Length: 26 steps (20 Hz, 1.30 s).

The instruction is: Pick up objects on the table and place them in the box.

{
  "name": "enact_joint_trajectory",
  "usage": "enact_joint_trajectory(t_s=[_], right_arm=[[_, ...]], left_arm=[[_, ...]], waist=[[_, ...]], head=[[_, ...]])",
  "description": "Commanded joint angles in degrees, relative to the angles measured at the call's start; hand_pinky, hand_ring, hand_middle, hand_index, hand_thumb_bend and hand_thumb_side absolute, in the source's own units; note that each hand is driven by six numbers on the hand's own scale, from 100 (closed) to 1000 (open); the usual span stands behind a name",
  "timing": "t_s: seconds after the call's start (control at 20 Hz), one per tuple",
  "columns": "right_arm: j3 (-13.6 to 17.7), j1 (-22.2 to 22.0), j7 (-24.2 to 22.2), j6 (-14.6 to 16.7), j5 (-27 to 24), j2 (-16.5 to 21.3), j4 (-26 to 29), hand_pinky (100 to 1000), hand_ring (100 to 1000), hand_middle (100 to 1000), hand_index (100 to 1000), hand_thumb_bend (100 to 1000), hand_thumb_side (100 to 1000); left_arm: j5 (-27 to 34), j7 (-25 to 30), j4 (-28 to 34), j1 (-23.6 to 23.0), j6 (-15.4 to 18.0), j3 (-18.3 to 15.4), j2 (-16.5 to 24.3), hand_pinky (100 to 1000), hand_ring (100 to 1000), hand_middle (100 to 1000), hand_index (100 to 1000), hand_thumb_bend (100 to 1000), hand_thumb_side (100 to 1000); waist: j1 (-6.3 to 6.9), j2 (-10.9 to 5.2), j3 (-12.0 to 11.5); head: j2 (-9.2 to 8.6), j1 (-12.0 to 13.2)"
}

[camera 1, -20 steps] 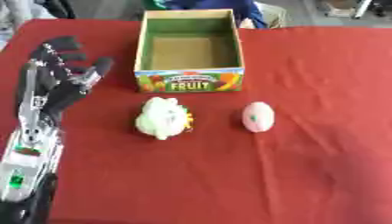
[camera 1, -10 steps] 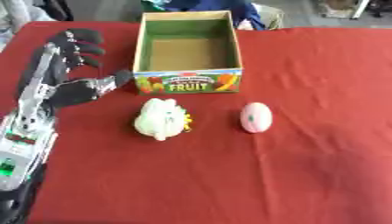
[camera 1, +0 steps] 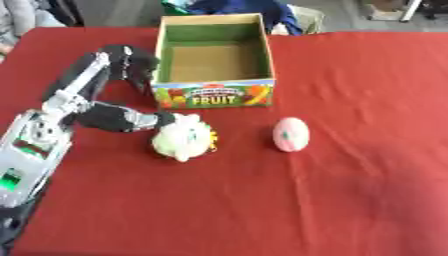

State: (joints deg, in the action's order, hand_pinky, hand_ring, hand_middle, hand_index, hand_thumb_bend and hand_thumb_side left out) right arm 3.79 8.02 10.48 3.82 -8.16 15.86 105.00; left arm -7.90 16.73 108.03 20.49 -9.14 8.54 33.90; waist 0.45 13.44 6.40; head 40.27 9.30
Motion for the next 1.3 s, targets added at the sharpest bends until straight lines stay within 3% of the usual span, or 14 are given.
enact_joint_trajectory(t_s=[0.05,0.5,1.0,1.3], right_arm=[[0.0,0.2,-0.2,0.1,-0.3,1.1,0.9,675,781,599,786,100,221],[-0.1,0.3,-0.3,0.1,-0.3,1.1,0.8,675,781,599,786,100,221],[-0.1,0.3,-0.4,0.1,-0.3,0.9,0.8,674,781,599,786,100,220],[-0.1,0.2,-0.3,0.1,-0.3,0.9,0.8,674,781,599,786,100,220]], left_arm=[[-2.4,3.3,-0.8,1.6,-0.1,1.9,2.3,594,642,629,733,727,126],[-8.6,8.3,-4.9,2.4,0.5,4.5,1.3,591,629,619,730,695,100],[-16.0,4.3,-10.0,2.5,0.9,4.6,-1.4,594,628,623,730,648,100],[-17.8,5.4,-11.4,2.4,1.7,4.9,-2.1,579,599,591,715,572,100]], waist=[[0.03,-0.97,0.2],[0.21,-0.95,0.4],[0.06,-0.89,0.6],[0.01,-0.87,0.6]], head=[[0.07,0.1],[0.04,0.1],[-0.08,0.1],[-0.10,0.1]])
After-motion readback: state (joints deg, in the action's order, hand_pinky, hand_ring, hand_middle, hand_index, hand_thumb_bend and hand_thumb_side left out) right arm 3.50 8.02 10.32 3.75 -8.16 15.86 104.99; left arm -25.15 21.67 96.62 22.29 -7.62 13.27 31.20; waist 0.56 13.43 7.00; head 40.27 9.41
